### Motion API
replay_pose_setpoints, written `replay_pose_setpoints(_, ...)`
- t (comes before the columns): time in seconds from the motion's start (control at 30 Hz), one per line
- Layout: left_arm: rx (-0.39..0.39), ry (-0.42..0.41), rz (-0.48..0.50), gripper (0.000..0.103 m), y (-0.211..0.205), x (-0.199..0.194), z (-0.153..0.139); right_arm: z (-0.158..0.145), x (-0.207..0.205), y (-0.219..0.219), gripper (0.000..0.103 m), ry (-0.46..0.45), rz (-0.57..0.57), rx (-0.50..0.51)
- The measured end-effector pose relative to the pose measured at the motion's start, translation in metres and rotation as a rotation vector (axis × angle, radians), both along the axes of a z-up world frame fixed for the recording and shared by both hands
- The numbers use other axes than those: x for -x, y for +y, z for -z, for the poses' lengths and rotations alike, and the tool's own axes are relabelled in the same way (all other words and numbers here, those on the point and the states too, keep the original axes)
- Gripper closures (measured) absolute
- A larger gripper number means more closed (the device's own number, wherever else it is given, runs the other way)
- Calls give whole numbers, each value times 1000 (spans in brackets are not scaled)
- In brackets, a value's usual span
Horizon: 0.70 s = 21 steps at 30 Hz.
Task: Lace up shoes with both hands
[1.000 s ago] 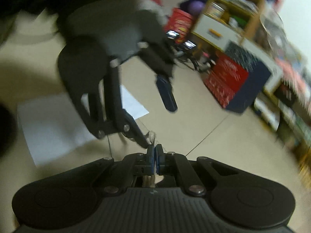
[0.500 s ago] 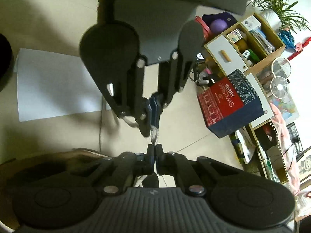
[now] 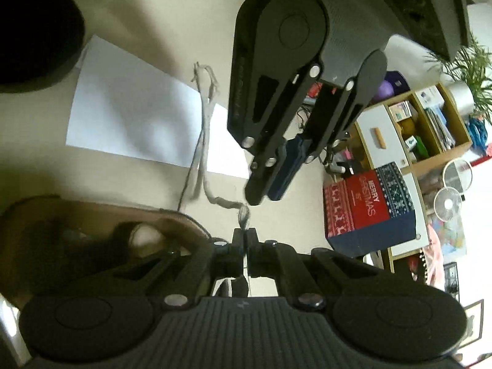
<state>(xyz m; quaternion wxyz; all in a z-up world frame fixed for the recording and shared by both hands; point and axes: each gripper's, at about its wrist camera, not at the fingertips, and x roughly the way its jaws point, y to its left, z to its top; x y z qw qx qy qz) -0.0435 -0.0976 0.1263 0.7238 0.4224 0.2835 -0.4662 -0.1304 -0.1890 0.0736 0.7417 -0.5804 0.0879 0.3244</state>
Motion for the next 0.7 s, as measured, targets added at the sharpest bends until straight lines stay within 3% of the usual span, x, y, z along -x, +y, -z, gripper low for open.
replay_pose_setpoints(0.37,-22,47,8,82,-16,-8,13,4,7,-2,100,-36,-60,42)
replay_pose_setpoints(0.5,-35,55,-19,97,-21,-8,16,6,9,-1,100,-54,-50,40)
replay_pose_setpoints(0.6,-65,24,30,97,-23,2,16,6,8,-2,100,-64,-56,45)
replay_pose_setpoints(0.7,-82,-72,-27,97,-25,6,15,5,6,-4,100,-72,-37,41)
